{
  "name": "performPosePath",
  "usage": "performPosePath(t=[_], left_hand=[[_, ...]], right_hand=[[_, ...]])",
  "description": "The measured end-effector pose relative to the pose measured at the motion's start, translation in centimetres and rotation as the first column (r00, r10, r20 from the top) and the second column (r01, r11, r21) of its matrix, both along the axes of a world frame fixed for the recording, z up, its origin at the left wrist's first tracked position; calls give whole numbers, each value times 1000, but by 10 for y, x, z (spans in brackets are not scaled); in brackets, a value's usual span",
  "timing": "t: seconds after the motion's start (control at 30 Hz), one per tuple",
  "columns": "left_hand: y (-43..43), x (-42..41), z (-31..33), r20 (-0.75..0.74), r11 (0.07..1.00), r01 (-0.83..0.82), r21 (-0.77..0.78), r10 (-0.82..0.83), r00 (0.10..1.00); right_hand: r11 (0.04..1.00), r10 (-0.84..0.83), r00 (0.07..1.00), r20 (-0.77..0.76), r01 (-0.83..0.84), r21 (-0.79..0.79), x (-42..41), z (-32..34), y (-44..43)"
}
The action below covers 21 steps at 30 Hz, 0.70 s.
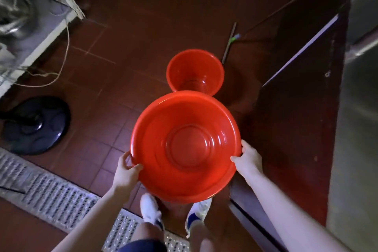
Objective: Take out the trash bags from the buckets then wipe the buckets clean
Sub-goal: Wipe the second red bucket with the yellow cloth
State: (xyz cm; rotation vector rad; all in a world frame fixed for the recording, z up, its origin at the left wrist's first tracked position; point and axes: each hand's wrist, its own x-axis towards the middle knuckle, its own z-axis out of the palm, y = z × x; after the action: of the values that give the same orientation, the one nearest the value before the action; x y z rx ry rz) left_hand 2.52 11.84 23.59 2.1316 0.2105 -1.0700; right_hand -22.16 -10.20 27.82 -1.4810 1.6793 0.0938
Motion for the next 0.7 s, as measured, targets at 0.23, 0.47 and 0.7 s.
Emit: performPosePath(t=[0.23,0.47,0.7], left_hand=[[-2,23,-127,-53,993,9,118,-2,999],[0,66,-233,-112,977,85,197,-63,992],[-9,86,-277,-128,985,134,111,-120,985]], right_hand=[[997,50,992,-117,-42,70,37,-141,-5],[995,40,988,-151,-25,95,77,-259,7],[1000,7,990,-141,-3,30,102,-324,-4]])
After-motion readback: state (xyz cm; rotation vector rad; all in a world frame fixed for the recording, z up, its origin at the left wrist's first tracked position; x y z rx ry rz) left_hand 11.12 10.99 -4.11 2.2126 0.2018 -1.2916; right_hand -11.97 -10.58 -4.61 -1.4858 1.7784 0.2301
